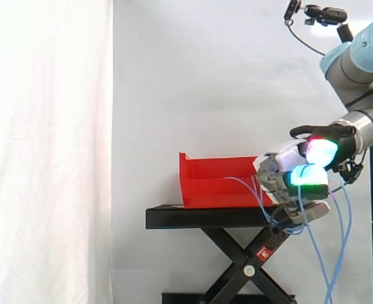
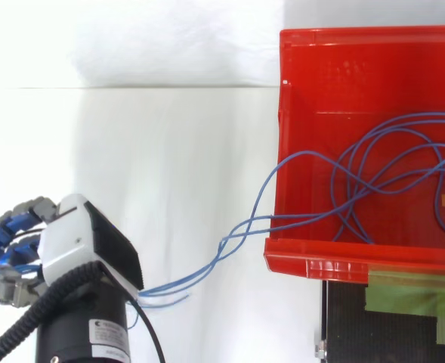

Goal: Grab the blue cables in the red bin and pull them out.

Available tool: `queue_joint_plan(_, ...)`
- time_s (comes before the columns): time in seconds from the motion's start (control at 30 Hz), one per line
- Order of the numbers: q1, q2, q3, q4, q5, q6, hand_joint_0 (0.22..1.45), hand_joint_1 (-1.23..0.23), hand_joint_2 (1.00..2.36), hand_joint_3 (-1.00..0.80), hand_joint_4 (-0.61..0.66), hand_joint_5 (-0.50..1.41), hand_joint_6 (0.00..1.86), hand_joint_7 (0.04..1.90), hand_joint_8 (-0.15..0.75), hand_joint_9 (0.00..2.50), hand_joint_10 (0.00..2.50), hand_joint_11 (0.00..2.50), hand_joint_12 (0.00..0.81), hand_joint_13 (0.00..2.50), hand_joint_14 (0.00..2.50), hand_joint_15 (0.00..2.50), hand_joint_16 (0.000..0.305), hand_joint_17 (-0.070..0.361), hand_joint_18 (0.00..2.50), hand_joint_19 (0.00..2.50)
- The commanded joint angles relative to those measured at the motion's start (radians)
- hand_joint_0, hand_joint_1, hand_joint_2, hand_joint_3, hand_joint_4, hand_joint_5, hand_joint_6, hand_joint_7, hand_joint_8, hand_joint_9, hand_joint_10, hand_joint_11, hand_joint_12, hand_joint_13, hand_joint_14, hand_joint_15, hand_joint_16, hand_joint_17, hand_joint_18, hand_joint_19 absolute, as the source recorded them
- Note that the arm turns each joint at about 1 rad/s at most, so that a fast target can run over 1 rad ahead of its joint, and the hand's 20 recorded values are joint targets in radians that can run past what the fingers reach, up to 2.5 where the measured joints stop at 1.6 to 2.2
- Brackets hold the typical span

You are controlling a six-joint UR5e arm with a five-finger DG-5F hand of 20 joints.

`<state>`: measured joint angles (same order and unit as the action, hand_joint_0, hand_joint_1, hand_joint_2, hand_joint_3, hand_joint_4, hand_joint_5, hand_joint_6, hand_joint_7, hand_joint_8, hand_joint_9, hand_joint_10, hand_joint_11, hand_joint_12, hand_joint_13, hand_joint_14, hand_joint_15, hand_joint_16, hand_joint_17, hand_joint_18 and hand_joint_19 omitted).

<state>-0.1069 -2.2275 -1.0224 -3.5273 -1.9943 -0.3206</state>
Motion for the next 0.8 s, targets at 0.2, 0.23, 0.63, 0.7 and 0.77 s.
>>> queue_joint_plan(0.2,0.001,-0.001,0.008,0.074,-0.037,-0.091,0.80,-1.01,1.00,-1.00,0.01,0.65,1.10,0.47,0.191,1.21,0.02,1.69,0.304,1.07,1.63,1.28,0.045,0.102,1.04,1.25)
queue_joint_plan(0.23,-0.001,0.000,0.008,0.099,-0.043,-0.123,0.80,-1.01,1.00,-1.00,0.00,0.65,1.10,0.48,0.185,1.21,0.02,1.70,0.298,1.07,1.62,1.27,0.045,0.102,1.04,1.25)
queue_joint_plan(0.63,-0.001,0.000,0.007,0.149,-0.055,-0.191,0.78,-0.97,1.00,-1.00,0.00,0.71,1.07,0.51,0.182,1.22,0.01,1.68,0.303,1.07,1.59,1.26,0.045,0.102,1.03,1.24)
queue_joint_plan(0.7,0.001,0.000,0.008,0.149,-0.057,-0.191,0.78,-0.95,1.00,-1.00,0.00,0.75,1.04,0.53,0.178,1.23,0.01,1.69,0.302,1.07,1.58,1.27,0.045,0.101,1.03,1.24)
queue_joint_plan(0.77,-0.001,-0.001,0.007,0.149,-0.057,-0.193,0.78,-0.93,1.00,-1.00,-0.01,0.77,1.02,0.54,0.183,1.24,0.00,1.69,0.298,1.07,1.57,1.28,0.044,0.100,1.02,1.25)
